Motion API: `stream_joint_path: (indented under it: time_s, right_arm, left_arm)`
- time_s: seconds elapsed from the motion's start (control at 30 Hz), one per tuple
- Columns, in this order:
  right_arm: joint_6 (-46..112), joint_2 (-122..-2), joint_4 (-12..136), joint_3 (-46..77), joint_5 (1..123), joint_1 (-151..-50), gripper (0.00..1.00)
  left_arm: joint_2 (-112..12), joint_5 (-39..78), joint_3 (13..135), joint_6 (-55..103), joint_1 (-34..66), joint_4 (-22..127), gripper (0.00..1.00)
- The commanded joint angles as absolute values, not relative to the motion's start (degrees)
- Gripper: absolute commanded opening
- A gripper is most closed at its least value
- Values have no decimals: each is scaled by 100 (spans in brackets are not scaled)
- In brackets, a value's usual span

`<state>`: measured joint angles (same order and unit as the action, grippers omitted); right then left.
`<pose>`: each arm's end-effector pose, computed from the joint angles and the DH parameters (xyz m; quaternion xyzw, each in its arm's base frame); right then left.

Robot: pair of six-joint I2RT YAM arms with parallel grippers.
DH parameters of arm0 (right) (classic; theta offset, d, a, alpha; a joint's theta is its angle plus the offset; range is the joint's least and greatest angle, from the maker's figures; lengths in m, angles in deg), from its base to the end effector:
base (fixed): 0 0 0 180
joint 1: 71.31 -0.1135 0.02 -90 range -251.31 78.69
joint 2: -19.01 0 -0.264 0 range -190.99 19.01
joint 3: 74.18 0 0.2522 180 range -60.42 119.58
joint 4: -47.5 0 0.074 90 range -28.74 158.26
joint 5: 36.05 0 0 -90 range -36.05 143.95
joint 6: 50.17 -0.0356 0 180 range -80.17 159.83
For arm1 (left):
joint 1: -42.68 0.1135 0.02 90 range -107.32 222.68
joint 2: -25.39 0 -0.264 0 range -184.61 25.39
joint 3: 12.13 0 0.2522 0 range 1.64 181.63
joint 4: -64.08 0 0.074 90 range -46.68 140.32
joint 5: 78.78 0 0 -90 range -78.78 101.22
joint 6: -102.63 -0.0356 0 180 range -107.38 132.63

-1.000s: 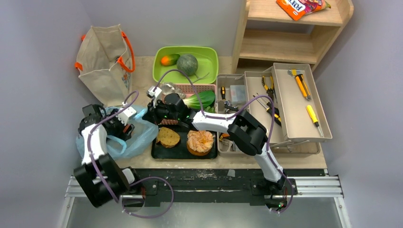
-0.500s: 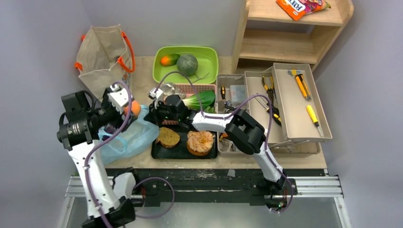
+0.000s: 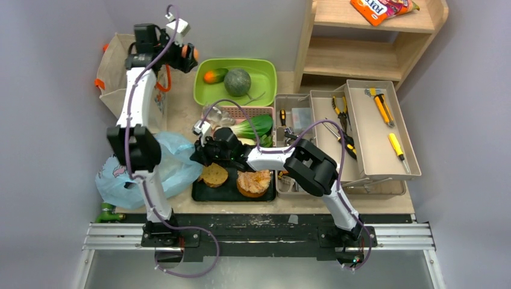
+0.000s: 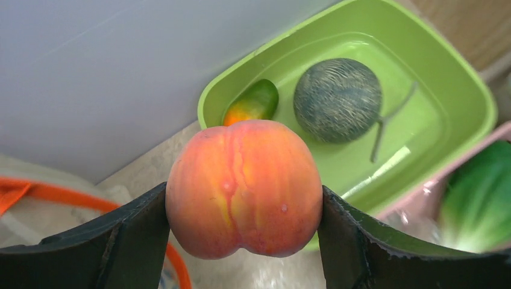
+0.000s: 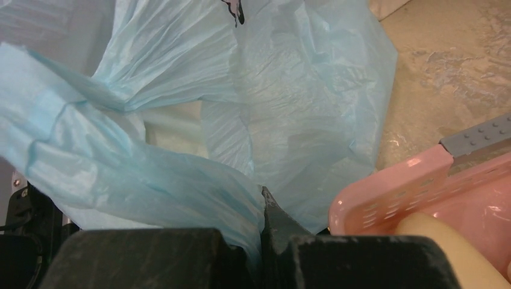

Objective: Untie the knot of the grocery bags and take out the mixed food

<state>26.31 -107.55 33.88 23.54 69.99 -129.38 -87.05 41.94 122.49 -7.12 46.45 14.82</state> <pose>0.2575 0.4318 0.1755 -0.3766 0.6959 0.4416 0.4229 0.4477 0.0113 0.4051 0.2512 0.7953 -0.1186 0.5387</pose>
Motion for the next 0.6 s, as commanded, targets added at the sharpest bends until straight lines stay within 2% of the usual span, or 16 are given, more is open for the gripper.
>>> stream_joint_path:
  time_s: [0.0, 0.07, 0.13, 0.23, 0.37, 0.57]
  right_arm:
    - [2865, -10362, 3112, 2387, 6912, -12921, 0]
    - [2927, -10374, 3128, 2419, 6887, -12916, 0]
    - [2953, -10388, 3145, 2413, 6881, -12917, 0]
    - [2954, -10408, 3164, 2416, 6883, -12915, 0]
    - [2915, -10427, 3178, 2451, 6908, -12906, 0]
    - [2863, -10491, 3150, 2540, 6948, -12906, 0]
  left_arm:
    - [-9801, 3711, 13640, -430, 4325, 2021, 40]
    - [-10300, 3637, 14045, -538, 4321, 1977, 42]
    - [-10649, 3553, 14257, -532, 4321, 1967, 49]
    - [-10772, 3658, 14224, -440, 4321, 1987, 79]
    - [-10262, 3791, 13874, -287, 4321, 2077, 99]
    - [-9260, 4184, 13647, -359, 4365, 1311, 100]
